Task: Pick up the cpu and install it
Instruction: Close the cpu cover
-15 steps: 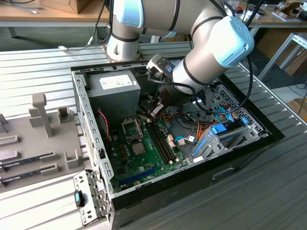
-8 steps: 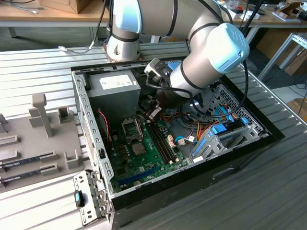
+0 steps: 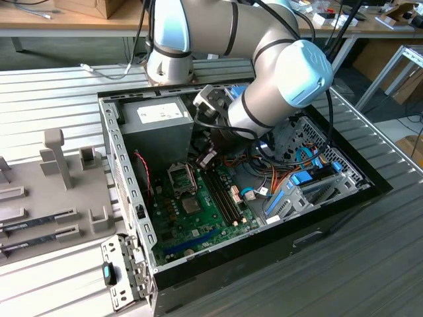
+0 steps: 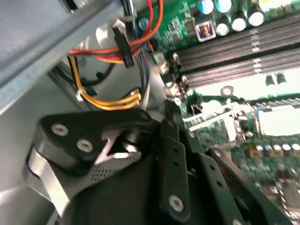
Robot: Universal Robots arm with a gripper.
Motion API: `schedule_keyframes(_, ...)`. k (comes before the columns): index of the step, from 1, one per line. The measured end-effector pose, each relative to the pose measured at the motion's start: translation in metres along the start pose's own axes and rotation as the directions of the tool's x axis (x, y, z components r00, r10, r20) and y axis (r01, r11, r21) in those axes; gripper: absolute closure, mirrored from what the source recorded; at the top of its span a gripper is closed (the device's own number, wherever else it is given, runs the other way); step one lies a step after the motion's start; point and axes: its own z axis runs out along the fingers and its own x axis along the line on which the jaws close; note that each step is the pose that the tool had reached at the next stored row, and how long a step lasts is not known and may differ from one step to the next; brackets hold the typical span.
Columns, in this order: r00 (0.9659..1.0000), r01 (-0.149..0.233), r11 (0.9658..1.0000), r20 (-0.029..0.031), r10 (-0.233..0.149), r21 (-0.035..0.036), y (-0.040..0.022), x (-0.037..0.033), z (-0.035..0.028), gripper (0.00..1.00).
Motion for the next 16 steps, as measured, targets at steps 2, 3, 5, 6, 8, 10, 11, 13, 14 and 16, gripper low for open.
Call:
schedule_keyframes(2,1.0,0.001,1.0,0.0004,-0.001,-0.0011,0.0007,0.0005,0.0016,0.89)
schedule_keyframes(3,1.0,0.001,1.0,0.0006,-0.001,-0.0015,0.0008,0.0006,0.0018,0.89)
schedule_keyframes(5,1.0,0.001,1.0,0.0007,-0.001,-0.0017,0.0008,0.0006,0.0019,0.89)
schedule_keyframes(6,1.0,0.002,1.0,0.0012,-0.002,-0.0021,0.0006,0.0007,0.0019,0.89)
schedule_keyframes(8,1.0,0.003,1.0,0.0041,-0.003,-0.0063,-0.0001,0.0014,0.0006,0.89)
schedule_keyframes(10,1.0,0.004,0.9999,0.0086,-0.004,-0.0125,0.0004,0.0017,-0.002,0.89)
schedule_keyframes(11,0.9999,0.005,0.9998,0.0117,-0.005,-0.0165,0.0004,0.0019,-0.0028,0.89)
schedule_keyframes(13,0.9999,0.006,0.9998,0.0137,-0.006,-0.0195,0.0014,0.0041,-0.0024,0.89)
schedule_keyframes(14,0.9999,0.006,0.9998,0.0138,-0.006,-0.0195,0.0017,0.0051,-0.0022,0.89)
schedule_keyframes(16,0.9999,0.006,0.9998,0.0137,-0.006,-0.0195,0.0015,0.0054,-0.0013,0.89)
